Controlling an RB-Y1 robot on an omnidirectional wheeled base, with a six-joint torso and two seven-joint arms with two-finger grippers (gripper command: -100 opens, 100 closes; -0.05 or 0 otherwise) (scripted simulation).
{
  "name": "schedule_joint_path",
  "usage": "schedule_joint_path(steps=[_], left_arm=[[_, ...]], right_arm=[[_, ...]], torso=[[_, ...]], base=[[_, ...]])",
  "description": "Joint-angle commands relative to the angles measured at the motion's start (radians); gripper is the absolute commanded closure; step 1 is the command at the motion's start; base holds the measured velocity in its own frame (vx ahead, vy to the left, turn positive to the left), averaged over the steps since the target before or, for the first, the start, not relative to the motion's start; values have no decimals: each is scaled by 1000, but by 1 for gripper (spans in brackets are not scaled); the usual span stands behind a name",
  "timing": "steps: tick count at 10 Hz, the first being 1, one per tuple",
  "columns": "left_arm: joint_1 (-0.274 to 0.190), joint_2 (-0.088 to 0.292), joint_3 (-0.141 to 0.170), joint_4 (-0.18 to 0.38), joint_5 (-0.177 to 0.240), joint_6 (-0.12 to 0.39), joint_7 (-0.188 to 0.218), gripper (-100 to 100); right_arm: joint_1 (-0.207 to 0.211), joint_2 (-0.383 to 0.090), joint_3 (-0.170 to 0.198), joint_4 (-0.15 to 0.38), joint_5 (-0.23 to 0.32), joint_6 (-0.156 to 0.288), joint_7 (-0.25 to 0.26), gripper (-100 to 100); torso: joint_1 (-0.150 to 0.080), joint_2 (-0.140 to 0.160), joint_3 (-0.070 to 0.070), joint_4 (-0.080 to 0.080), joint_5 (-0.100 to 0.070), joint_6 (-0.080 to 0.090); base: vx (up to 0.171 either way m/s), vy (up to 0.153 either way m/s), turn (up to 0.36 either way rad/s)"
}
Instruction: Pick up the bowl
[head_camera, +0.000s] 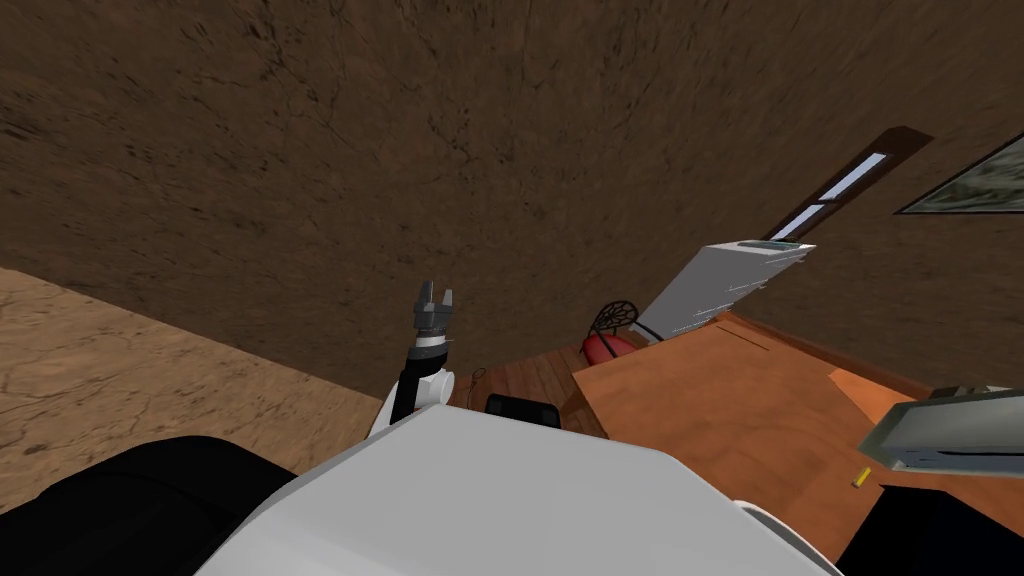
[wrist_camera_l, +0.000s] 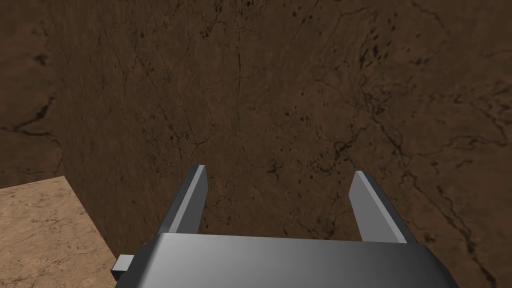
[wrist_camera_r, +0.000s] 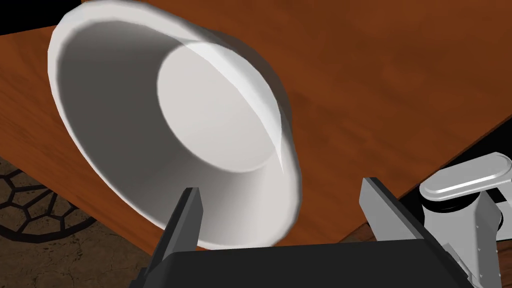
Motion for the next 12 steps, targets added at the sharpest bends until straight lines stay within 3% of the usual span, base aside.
schedule_joint_path(steps=[1,10,11,12], left_arm=[[0,0,0,0,0,0,0,0],[0,0,0,0,0,0,0,0],[0,0,0,0,0,0,0,0],[0,0,0,0,0,0,0,0]], right_arm=[[-16,-4,6,25,-8,4,-18,-100],[-161,-39,56,246,-84,44,-178,-100],[-146,-35,53,224,-78,43,-164,-100],[-147,-36,53,225,-79,45,-169,100]], torso=[[0,0,0,0,0,0],[3,10,6,2,1,0],[6,10,6,2,1,0],[3,7,4,2,1,1]], base=[[-51,13,177],[-142,66,292],[-59,51,45],[-10,9,-14]])
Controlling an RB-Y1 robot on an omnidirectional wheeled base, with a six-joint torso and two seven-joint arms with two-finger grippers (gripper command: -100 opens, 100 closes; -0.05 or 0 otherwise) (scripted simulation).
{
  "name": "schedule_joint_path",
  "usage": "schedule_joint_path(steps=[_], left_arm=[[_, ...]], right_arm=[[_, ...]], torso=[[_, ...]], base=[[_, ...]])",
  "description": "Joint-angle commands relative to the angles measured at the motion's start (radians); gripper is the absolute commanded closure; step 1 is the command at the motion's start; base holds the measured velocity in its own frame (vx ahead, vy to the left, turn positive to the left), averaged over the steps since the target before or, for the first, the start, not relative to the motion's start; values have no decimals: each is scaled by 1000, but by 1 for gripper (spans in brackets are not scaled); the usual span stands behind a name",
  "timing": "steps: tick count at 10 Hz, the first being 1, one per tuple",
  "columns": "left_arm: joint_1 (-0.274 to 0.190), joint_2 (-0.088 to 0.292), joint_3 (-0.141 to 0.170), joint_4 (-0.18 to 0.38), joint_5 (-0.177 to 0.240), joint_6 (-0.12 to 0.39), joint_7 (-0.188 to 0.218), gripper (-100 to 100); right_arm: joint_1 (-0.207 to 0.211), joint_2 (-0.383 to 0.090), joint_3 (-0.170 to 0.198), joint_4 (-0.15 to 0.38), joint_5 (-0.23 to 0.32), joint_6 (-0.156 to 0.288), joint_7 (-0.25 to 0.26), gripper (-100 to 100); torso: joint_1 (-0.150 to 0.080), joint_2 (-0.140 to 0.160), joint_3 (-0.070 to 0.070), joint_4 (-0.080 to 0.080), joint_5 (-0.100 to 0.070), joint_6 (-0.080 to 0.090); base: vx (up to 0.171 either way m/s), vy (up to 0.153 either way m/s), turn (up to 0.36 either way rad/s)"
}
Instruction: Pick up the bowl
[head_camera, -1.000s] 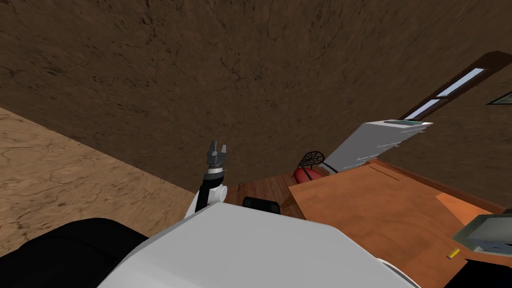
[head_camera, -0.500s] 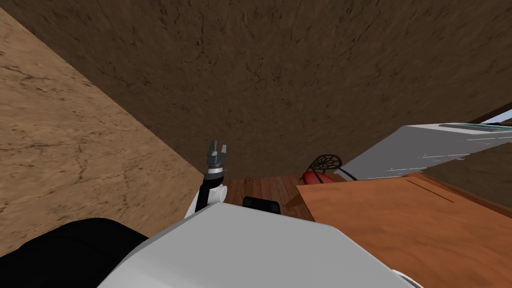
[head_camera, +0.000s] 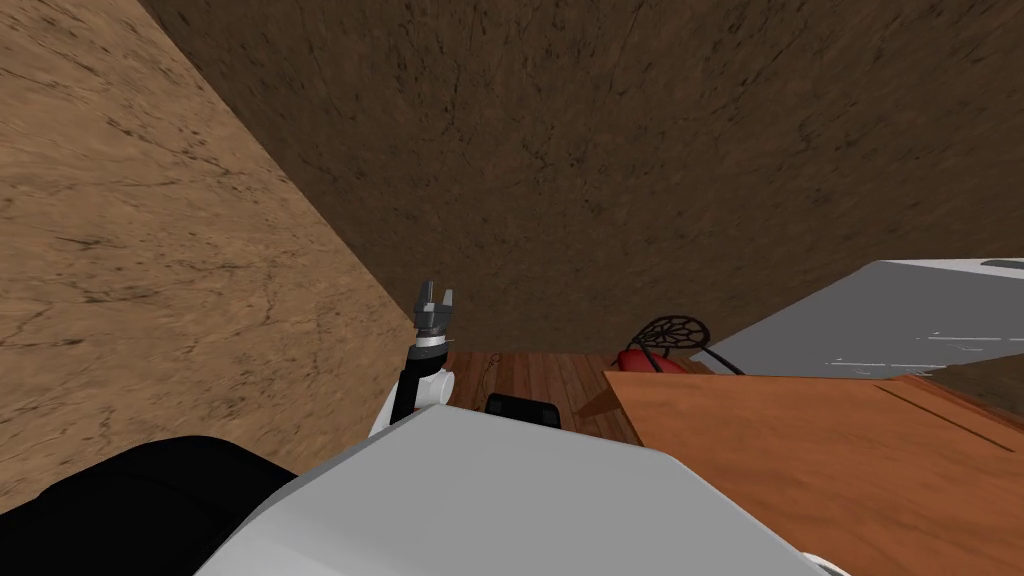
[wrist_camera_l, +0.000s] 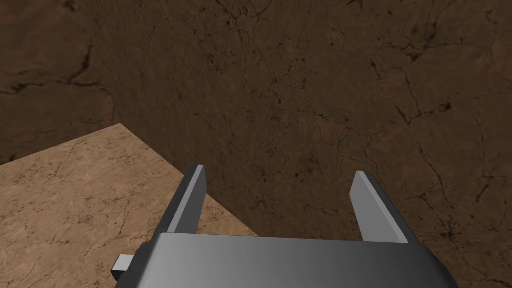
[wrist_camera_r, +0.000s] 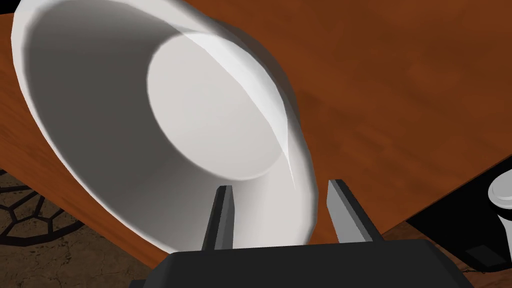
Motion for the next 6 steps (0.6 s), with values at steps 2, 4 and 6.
schedule_joint_path(steps=[2,4,6], left_arm=[[0,0,0,0,0,0,0,0],[0,0,0,0,0,0,0,0],[0,0,0,0,0,0,0,0]], right_arm=[[0,1,0,0,0,-1,-1,100],[0,1,1,0,-1,-1,-2,100],[2,0,-3,-4,3,-6,8,100]], torso=[[-1,-1,-1,0,0,-1],[-1,-2,-1,-1,1,-1],[0,-3,-2,-1,1,-1]], base=[[-3,3,-4],[0,0,0],[18,-19,-92]])
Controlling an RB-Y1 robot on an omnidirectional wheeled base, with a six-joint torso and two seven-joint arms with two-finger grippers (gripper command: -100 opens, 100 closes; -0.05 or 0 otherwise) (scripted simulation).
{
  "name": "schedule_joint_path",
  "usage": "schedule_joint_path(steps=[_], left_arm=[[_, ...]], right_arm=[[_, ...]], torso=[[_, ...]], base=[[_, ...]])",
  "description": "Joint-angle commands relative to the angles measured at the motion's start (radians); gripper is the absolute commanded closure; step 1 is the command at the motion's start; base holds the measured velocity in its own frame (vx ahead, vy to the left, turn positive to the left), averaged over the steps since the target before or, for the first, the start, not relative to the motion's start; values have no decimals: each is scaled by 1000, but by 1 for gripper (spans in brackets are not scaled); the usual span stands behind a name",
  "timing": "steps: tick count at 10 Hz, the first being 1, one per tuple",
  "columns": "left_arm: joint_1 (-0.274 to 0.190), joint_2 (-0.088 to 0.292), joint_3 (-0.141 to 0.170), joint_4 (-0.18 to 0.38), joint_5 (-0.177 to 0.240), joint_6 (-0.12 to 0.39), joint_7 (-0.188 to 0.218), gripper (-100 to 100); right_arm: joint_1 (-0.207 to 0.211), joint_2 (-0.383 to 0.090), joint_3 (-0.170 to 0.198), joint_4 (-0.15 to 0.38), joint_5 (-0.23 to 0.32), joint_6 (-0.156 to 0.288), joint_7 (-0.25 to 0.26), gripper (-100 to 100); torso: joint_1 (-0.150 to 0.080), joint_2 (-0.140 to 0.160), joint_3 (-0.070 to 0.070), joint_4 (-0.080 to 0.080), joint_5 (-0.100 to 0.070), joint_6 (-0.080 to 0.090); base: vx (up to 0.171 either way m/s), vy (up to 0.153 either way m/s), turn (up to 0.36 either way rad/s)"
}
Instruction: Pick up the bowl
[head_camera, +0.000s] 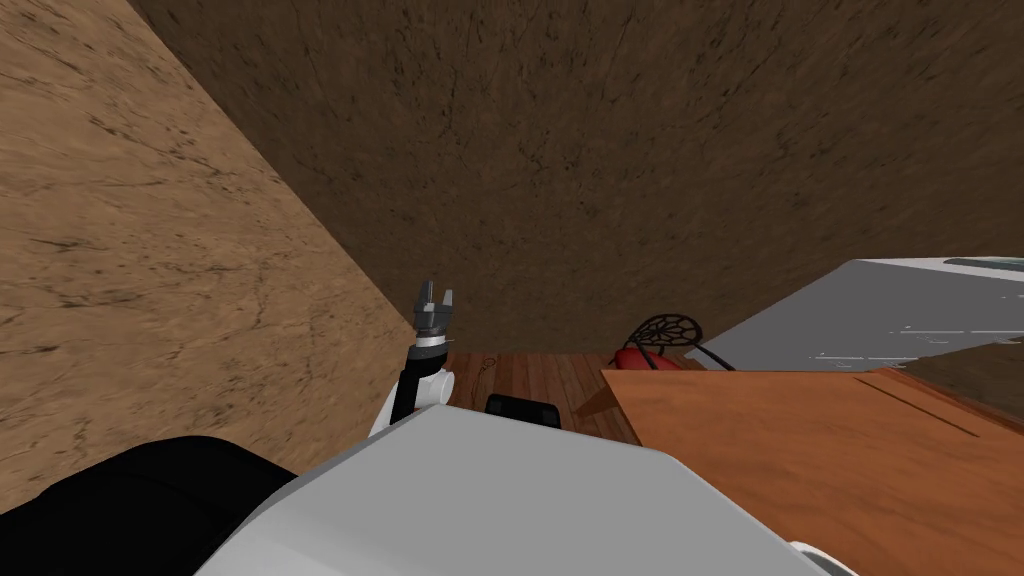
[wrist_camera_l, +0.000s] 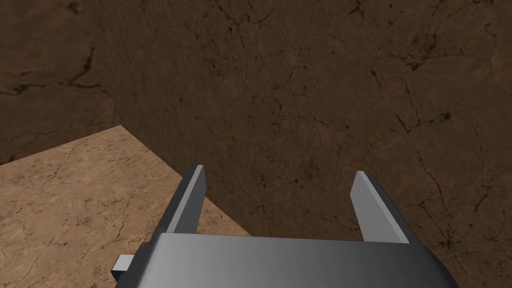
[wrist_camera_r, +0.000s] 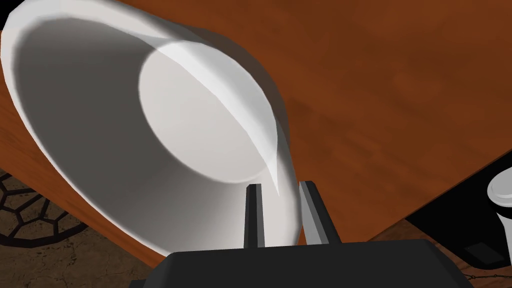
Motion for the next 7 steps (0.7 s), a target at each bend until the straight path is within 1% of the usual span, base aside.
schedule_joint_path(steps=[1,5,7], left_arm=[[0,0,0,0,0,0,0,0],[0,0,0,0,0,0,0,0],[0,0,0,0,0,0,0,0]], right_arm=[[19,2,-7,-26,11,-6,23,100],[83,18,-30,-125,44,-23,94,100],[115,26,-41,-174,61,-32,130,100]], torso=[[0,0,0,0,0,0],[-2,-8,-5,-1,1,-2],[1,-6,-4,-1,2,-1]], base=[[106,-66,-339],[150,-77,-276],[128,-46,-308]])
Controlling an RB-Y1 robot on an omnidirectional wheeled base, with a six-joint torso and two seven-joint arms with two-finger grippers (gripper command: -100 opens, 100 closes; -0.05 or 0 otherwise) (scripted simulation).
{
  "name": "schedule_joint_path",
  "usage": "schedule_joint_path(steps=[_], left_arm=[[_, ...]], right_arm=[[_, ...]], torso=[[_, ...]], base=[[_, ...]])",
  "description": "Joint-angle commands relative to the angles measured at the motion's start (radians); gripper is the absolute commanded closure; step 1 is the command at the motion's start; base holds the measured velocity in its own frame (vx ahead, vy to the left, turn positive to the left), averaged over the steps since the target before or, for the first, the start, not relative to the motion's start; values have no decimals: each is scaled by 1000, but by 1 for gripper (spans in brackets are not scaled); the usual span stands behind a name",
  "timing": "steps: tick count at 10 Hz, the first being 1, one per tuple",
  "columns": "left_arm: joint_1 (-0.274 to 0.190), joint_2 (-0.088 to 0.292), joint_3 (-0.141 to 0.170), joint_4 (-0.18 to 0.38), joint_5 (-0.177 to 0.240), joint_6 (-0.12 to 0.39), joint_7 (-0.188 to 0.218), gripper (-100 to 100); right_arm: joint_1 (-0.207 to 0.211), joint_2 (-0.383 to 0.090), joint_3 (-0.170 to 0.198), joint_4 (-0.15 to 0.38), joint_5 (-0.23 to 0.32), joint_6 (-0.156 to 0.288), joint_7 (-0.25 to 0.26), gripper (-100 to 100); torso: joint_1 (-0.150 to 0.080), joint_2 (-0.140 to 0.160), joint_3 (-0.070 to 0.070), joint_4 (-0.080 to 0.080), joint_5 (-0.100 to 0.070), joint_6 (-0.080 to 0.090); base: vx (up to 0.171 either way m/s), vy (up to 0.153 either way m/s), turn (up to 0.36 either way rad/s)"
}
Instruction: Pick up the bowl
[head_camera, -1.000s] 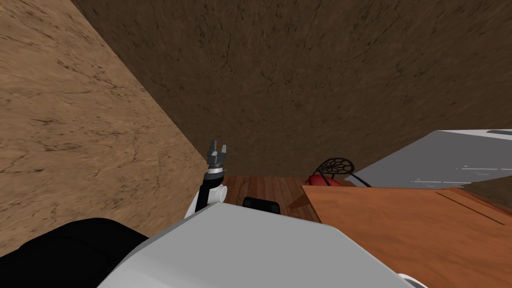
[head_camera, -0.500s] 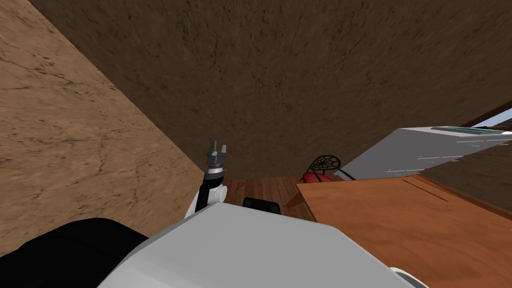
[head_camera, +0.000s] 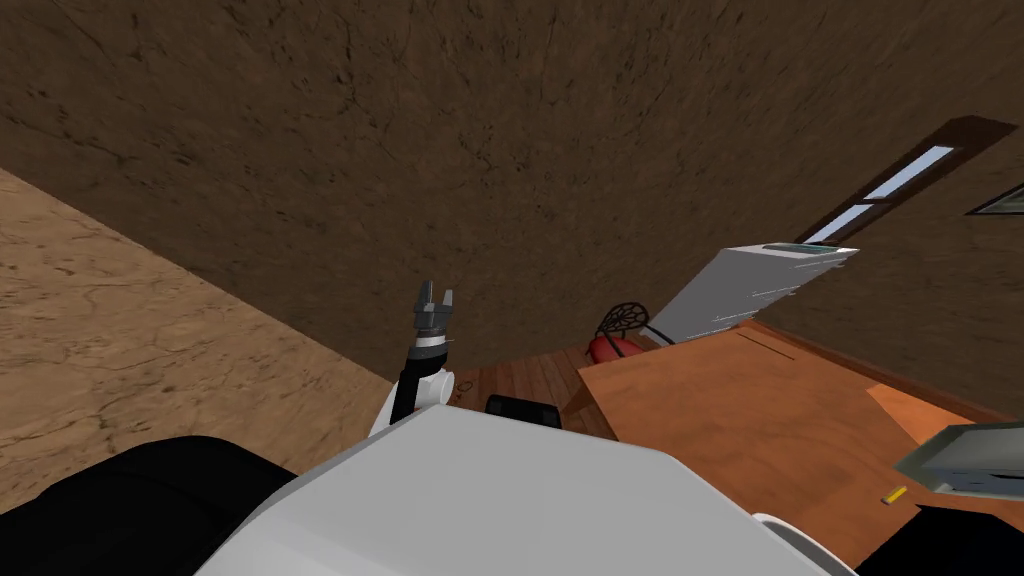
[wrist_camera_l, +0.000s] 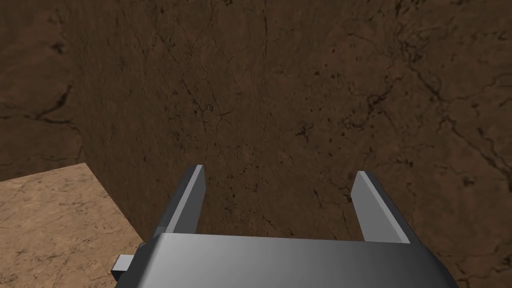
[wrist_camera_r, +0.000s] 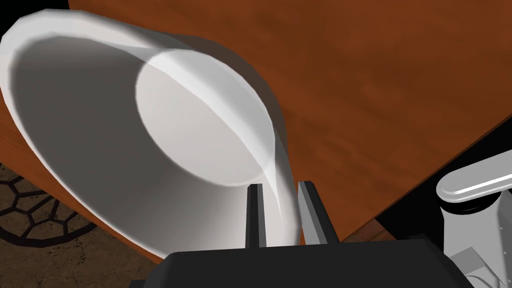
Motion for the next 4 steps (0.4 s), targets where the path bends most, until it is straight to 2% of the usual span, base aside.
schedule_joint_path(steps=[1,2,3,4], left_arm=[[0,0,0,0,0,0,0,0],[0,0,0,0,0,0,0,0],[0,0,0,0,0,0,0,0],[0,0,0,0,0,0,0,0]], right_arm=[[22,10,-10,-34,14,-10,34,100],[38,14,-16,-59,22,-14,52,100],[25,16,-17,-34,17,-18,45,100],[27,17,-18,-36,18,-20,51,0]], torso=[[0,0,0,0,0,0],[-1,-1,0,0,0,-1],[0,-1,-1,0,0,0],[1,2,1,1,1,-2]], base=[[149,-64,-258],[157,-48,-324],[67,-8,-71],[11,-1,15]])
